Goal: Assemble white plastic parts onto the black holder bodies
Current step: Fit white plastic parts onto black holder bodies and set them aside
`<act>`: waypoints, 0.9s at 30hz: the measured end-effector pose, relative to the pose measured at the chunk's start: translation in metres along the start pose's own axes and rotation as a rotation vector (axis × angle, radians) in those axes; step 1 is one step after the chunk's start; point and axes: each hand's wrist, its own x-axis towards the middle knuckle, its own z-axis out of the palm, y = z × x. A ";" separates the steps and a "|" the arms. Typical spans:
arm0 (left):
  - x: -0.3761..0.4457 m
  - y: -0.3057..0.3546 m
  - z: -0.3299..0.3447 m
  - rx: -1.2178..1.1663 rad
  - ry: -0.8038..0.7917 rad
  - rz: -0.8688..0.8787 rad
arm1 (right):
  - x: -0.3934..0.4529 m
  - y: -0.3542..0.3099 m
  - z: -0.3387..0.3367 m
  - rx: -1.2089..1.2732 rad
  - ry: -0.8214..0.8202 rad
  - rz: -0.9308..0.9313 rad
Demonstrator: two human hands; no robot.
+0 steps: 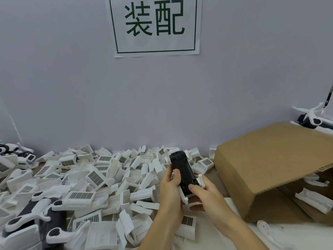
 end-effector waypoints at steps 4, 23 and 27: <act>0.001 -0.001 0.001 -0.003 0.019 -0.022 | 0.000 0.002 0.001 -0.023 -0.024 -0.016; 0.004 -0.002 0.002 -0.019 0.006 -0.028 | 0.007 0.011 -0.002 0.031 -0.050 0.013; 0.004 -0.003 0.001 -0.026 0.004 -0.024 | 0.005 0.009 -0.001 0.008 -0.052 -0.004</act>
